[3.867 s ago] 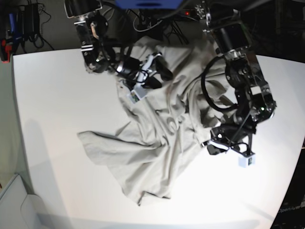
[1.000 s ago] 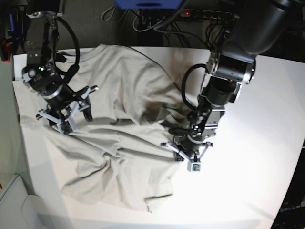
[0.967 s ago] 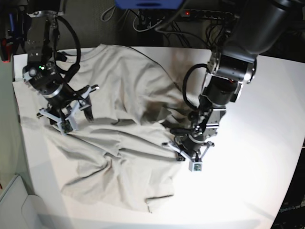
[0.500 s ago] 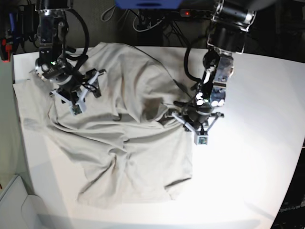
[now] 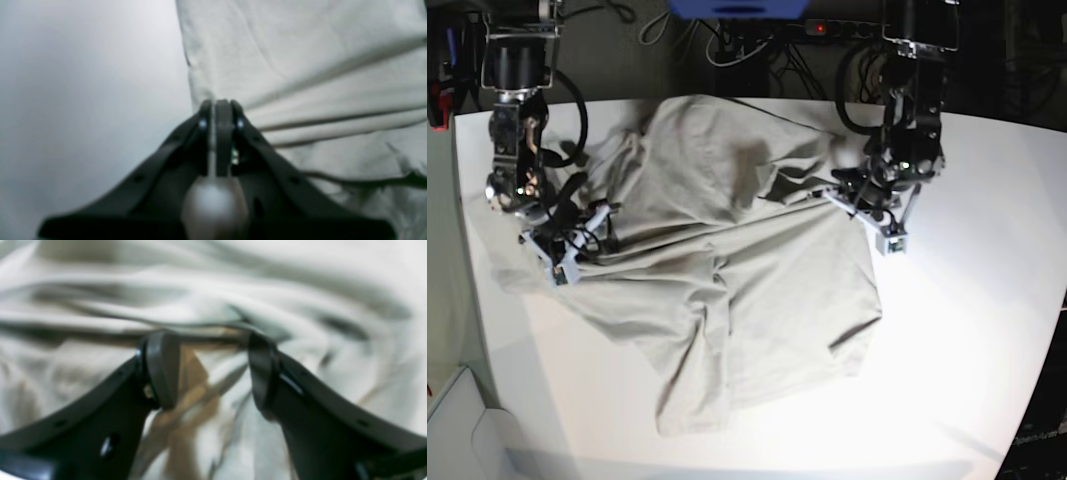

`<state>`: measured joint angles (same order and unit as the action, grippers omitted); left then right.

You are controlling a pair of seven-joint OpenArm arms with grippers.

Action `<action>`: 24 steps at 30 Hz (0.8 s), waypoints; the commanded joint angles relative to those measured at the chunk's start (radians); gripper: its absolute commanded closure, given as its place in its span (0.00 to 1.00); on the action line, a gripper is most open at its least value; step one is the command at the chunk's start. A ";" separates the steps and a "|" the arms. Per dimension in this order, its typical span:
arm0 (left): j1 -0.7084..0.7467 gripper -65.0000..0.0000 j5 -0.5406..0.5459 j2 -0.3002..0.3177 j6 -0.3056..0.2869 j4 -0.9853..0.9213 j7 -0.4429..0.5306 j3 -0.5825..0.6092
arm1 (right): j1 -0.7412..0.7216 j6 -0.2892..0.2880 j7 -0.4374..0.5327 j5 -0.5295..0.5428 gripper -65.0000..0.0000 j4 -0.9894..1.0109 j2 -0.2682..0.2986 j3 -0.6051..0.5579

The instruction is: Layout the t-shirt on the table in an organized manner, then fold the t-shirt properly

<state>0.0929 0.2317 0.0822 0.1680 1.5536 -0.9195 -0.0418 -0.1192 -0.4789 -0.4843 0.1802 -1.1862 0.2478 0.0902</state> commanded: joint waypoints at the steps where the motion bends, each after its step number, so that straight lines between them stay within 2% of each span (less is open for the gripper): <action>1: 0.028 0.94 -0.019 0.006 0.020 0.017 -0.068 -0.016 | -0.026 0.021 -0.057 -0.040 0.48 0.055 0.026 0.001; 5: 0.120 0.94 -0.010 0.035 0.020 0.094 -0.077 -0.059 | -0.152 0.021 0.008 -0.040 0.48 0.242 0.071 -0.004; 10: 0.241 0.94 -0.010 0.037 0.018 0.230 -0.077 -0.128 | -0.287 0.021 0.074 -0.041 0.48 0.415 0.101 -0.007; 13: 0.285 0.94 -0.010 0.035 0.018 0.322 -0.077 -0.142 | -0.343 0.021 0.097 -0.041 0.48 0.464 0.109 -0.065; 16: 0.288 0.94 -0.010 0.029 0.018 0.393 -0.079 -0.140 | -0.363 0.021 0.100 -0.041 0.48 0.466 0.111 -0.131; 20: 0.258 0.94 -0.007 0.023 0.018 0.436 -0.079 -0.135 | -0.379 0.021 0.091 -0.040 0.48 0.466 0.109 -0.134; 24: 0.192 0.94 0.050 -0.003 0.018 0.436 -0.079 -0.142 | -0.376 0.021 0.091 -0.040 0.48 0.466 0.111 -0.134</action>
<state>0.2977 0.2749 0.0769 0.1791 1.9697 -1.0149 -0.1810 -0.4839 -0.4465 -0.3653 0.1417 -0.7177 0.3496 -0.0425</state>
